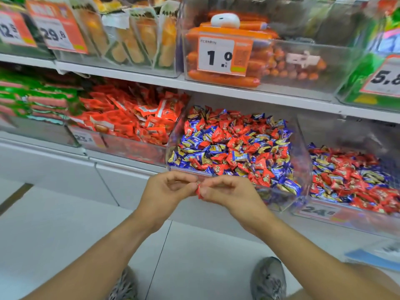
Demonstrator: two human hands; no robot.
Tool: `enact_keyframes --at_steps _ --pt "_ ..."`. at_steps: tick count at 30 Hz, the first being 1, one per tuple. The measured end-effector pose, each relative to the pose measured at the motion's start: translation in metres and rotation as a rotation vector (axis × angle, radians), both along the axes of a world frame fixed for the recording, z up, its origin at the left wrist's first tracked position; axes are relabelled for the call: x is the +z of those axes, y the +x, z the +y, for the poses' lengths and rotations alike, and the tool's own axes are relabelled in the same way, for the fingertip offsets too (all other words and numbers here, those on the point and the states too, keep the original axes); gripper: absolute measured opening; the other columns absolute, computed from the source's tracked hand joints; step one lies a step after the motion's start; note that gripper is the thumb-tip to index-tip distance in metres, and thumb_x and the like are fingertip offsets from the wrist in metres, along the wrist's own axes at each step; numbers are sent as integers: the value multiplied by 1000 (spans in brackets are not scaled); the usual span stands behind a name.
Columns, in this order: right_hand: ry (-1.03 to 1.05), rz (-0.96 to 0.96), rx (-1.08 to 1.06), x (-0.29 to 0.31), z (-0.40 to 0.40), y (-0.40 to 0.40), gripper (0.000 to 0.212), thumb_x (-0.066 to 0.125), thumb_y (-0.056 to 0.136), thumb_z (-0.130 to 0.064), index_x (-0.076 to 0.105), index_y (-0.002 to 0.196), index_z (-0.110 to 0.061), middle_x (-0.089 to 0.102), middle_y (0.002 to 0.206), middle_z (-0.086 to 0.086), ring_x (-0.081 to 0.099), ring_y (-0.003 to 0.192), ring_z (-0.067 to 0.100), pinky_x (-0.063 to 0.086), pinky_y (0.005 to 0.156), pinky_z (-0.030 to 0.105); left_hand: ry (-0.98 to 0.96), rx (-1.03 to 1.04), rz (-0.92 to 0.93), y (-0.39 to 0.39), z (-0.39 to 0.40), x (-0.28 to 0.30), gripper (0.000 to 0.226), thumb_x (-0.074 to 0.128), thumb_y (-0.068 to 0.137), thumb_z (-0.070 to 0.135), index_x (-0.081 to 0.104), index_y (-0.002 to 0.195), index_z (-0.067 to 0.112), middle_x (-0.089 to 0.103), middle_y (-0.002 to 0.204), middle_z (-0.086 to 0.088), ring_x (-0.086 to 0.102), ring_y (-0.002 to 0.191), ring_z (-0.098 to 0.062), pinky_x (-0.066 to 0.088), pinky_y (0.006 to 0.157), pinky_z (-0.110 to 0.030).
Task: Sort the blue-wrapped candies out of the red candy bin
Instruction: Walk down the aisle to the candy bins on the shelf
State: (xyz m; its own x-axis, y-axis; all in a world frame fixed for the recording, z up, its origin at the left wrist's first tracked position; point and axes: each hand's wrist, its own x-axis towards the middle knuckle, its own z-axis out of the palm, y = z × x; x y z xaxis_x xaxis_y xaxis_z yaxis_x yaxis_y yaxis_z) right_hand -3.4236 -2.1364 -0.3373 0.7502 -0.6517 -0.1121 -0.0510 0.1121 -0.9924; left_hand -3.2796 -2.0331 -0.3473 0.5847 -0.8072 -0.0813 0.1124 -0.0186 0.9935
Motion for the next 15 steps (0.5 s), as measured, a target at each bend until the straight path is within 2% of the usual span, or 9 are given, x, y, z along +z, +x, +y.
enact_keyframes --at_steps 2,5,7,9,12,15 --pt "148 22 -81 -4 0 -1 29 79 76 1 65 102 3 72 94 21 73 86 34 60 85 43 18 -6 15 0 1 -7 17 76 75 -5 71 90 1 74 88 -20 70 83 -27 56 76 -25" --pt "325 83 -81 -4 0 0 38 76 77 9 58 110 4 72 89 19 73 81 32 62 76 39 16 -38 33 0 4 -13 23 77 73 -5 69 93 1 74 92 -18 70 84 -24 55 77 -24" --pt "383 92 -43 -6 -2 2 38 72 79 11 58 114 4 71 89 19 73 79 29 62 72 37 20 -43 36 2 4 -15 27 77 74 -4 68 99 2 74 96 -15 70 86 -21 54 77 -22" --pt "415 84 -32 -9 -4 6 34 68 83 12 61 114 1 68 91 19 71 77 25 61 72 35 28 21 114 6 0 -19 29 75 79 0 66 106 1 72 101 -17 70 88 -20 55 78 -24" --pt "346 111 -67 -18 -4 9 27 66 86 11 66 109 -2 64 93 15 67 77 21 60 72 31 93 224 263 17 -10 -30 35 73 86 17 60 112 -3 69 106 -23 70 90 -24 57 81 -33" --pt "85 173 -128 -23 0 11 21 68 87 5 71 99 -12 67 84 6 61 68 14 57 66 24 148 372 283 19 -19 -42 48 77 83 28 55 113 -2 69 104 -16 69 93 -23 57 82 -35"
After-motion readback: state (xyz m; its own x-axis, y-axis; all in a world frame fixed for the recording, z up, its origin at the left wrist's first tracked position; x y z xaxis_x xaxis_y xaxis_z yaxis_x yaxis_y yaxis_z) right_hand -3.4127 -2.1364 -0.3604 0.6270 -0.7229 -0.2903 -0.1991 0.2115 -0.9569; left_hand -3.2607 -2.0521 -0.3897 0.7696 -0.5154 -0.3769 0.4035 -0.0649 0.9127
